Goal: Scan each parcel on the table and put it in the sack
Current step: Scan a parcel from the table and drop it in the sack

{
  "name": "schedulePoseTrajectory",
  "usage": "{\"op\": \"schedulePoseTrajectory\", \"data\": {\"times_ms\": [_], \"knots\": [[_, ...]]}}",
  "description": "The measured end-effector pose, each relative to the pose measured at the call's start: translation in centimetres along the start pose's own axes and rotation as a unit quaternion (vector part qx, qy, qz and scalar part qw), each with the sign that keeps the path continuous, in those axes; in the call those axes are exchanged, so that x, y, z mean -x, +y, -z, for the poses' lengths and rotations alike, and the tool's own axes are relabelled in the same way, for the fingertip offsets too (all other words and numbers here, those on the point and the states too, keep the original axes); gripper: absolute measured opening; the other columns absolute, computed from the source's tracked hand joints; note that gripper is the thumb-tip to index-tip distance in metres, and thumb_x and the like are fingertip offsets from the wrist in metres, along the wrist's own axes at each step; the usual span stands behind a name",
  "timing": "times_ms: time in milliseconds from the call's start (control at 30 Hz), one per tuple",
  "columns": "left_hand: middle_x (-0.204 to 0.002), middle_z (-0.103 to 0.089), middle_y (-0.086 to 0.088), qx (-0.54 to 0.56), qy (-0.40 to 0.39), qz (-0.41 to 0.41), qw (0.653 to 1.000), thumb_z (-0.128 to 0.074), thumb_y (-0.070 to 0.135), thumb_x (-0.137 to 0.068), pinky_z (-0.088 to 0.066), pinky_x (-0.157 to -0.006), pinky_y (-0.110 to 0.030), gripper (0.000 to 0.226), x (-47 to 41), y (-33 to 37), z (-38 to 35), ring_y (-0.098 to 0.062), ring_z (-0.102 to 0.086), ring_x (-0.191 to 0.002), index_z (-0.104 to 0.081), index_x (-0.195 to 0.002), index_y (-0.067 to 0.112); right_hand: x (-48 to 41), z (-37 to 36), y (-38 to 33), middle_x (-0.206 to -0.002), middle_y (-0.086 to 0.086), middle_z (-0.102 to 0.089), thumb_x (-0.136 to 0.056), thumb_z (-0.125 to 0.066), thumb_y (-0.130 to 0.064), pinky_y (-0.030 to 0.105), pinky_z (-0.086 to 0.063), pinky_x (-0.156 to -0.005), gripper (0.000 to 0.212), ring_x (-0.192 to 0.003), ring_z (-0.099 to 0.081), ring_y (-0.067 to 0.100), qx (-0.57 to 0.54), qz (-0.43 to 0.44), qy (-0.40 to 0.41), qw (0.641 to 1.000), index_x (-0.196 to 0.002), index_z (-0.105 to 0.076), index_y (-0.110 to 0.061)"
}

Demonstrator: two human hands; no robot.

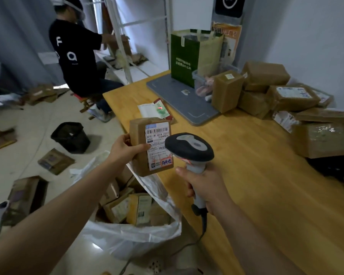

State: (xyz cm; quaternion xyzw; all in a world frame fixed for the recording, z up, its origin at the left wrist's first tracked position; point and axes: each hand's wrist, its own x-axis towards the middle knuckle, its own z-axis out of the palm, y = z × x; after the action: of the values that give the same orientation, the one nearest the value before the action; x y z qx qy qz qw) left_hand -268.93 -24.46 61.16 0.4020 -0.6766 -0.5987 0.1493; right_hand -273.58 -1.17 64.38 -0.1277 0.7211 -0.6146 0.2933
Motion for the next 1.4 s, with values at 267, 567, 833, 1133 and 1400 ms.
{"op": "schedulePoseTrajectory", "data": {"times_ms": [267, 567, 833, 1133, 1400], "knots": [[-0.122, -0.062, -0.011, 0.004, 0.021, -0.002, 1.0, -0.086, 0.019, -0.066, -0.054, -0.091, -0.049, 0.082, 0.4, -1.2, 2.5, -0.028, -0.064, -0.107, -0.043, -0.136, 0.008, 1.0, -2.3, -0.3, -0.043, -0.002, -0.052, -0.081, -0.073, -0.019, 0.033, -0.046, -0.055, 0.03, -0.04, -0.047, 0.012, 0.029, 0.022, -0.01, 0.999, -0.057, -0.056, -0.018], [-0.125, -0.06, -0.009, -0.007, 0.042, -0.009, 0.999, -0.085, 0.024, -0.067, -0.054, -0.09, -0.045, 0.084, 1.1, -2.7, 4.3, -0.026, -0.062, -0.108, -0.042, -0.137, 0.01, 2.2, -3.9, -0.3, -0.039, -0.003, -0.048, -0.083, -0.071, -0.015, 0.028, -0.044, -0.049, 0.029, -0.036, -0.045, 0.01, 0.034, 0.022, -0.032, 0.999, -0.058, -0.055, -0.014], [-0.123, -0.061, -0.007, -0.008, 0.048, 0.004, 0.999, -0.086, 0.028, -0.065, -0.055, -0.089, -0.048, 0.085, 1.4, -3.8, 5.7, -0.026, -0.063, -0.107, -0.043, -0.136, 0.012, 2.0, -5.2, 0.4, -0.041, -0.004, -0.05, -0.083, -0.072, -0.019, 0.03, -0.048, -0.053, 0.021, -0.039, -0.048, 0.009, 0.033, 0.018, -0.06, 0.997, -0.066, -0.06, -0.015], [-0.106, -0.073, -0.008, 0.15, 0.009, 0.097, 0.984, -0.075, 0.031, -0.079, -0.057, -0.073, -0.034, 0.047, 3.6, -5.7, 8.2, -0.023, -0.071, -0.093, -0.058, -0.118, 0.011, 0.8, -6.3, 1.0, -0.064, 0.01, -0.064, -0.072, -0.079, -0.012, 0.033, -0.051, -0.054, 0.019, -0.048, -0.055, 0.019, -0.063, -0.012, -0.057, 0.996, -0.083, -0.065, -0.007], [-0.116, -0.069, -0.014, 0.259, -0.059, 0.2, 0.943, -0.077, 0.028, -0.072, -0.052, -0.095, -0.044, 0.058, 6.5, -12.0, 9.4, -0.03, -0.066, -0.108, -0.058, -0.123, 0.009, -2.9, -11.0, 6.1, -0.065, 0.009, -0.068, -0.063, -0.083, -0.015, 0.025, -0.047, -0.045, 0.033, -0.042, -0.053, 0.015, -0.112, -0.191, -0.066, 0.973, -0.09, -0.068, -0.003]]}}
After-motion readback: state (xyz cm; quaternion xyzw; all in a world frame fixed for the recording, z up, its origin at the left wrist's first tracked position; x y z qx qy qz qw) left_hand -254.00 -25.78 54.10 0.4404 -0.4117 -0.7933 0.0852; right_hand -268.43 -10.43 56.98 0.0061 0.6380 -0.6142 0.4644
